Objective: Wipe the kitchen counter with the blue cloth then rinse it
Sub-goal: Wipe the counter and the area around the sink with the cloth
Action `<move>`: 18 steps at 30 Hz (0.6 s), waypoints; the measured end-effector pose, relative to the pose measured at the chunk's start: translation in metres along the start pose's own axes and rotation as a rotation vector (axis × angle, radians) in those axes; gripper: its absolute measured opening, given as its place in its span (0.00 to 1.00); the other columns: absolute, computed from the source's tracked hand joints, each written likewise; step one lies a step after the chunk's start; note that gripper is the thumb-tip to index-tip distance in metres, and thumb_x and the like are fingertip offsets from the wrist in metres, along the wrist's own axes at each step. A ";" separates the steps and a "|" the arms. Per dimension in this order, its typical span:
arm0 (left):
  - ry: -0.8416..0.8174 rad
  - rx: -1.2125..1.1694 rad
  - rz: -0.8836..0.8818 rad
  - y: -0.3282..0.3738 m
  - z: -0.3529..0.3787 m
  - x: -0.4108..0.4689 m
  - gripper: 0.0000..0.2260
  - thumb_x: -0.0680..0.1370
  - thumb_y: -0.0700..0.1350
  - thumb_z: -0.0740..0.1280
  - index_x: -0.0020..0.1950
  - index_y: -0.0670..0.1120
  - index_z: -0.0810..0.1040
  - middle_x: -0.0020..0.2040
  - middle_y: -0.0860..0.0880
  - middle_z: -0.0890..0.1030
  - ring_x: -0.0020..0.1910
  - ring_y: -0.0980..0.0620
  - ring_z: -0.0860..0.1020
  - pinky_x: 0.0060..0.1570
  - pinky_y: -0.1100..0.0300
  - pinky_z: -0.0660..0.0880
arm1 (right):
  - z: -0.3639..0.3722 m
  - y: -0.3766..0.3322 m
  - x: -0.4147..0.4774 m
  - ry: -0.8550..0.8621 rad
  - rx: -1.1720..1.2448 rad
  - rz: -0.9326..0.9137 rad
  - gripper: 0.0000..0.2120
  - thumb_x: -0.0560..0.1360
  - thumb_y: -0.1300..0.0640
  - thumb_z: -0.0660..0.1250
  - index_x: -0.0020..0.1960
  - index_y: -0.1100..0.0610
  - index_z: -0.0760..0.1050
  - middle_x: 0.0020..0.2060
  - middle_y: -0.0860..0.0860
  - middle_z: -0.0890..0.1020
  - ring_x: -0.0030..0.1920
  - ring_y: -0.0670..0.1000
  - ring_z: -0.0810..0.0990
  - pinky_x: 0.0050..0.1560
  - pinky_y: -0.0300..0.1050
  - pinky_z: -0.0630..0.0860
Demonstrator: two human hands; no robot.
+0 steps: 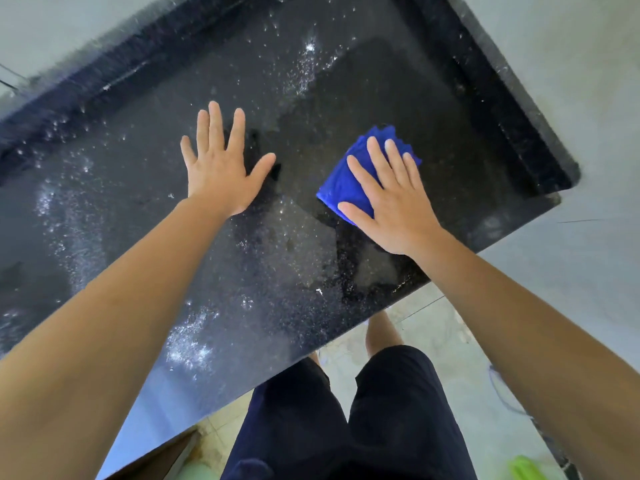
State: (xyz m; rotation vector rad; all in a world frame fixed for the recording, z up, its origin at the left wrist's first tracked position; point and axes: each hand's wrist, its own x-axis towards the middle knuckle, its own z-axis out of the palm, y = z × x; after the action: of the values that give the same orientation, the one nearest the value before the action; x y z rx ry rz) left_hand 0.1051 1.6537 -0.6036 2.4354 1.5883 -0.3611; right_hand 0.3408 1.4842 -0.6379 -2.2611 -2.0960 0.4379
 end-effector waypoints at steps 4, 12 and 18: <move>-0.054 -0.055 -0.034 0.009 -0.003 0.033 0.47 0.73 0.78 0.46 0.82 0.50 0.38 0.81 0.44 0.37 0.80 0.43 0.37 0.75 0.35 0.41 | -0.017 0.038 0.026 -0.017 -0.027 0.108 0.36 0.81 0.33 0.50 0.82 0.53 0.53 0.81 0.59 0.49 0.81 0.64 0.47 0.78 0.62 0.46; -0.071 -0.072 -0.089 0.007 0.014 0.045 0.51 0.70 0.81 0.40 0.81 0.49 0.36 0.81 0.46 0.36 0.80 0.44 0.36 0.74 0.31 0.41 | -0.043 0.057 0.128 -0.017 0.000 0.304 0.37 0.82 0.33 0.46 0.83 0.53 0.44 0.81 0.59 0.41 0.80 0.63 0.39 0.79 0.61 0.39; -0.087 -0.041 -0.103 0.006 0.015 0.047 0.50 0.70 0.81 0.39 0.81 0.50 0.35 0.81 0.46 0.35 0.80 0.43 0.35 0.74 0.31 0.41 | -0.060 0.041 0.226 -0.028 0.021 0.236 0.37 0.81 0.33 0.44 0.83 0.52 0.44 0.81 0.60 0.41 0.80 0.63 0.38 0.79 0.62 0.38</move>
State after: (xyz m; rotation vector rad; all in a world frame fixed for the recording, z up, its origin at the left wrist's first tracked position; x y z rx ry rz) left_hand 0.1274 1.6877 -0.6327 2.2812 1.6705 -0.4413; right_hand 0.4067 1.7120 -0.6312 -2.5144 -1.8325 0.4993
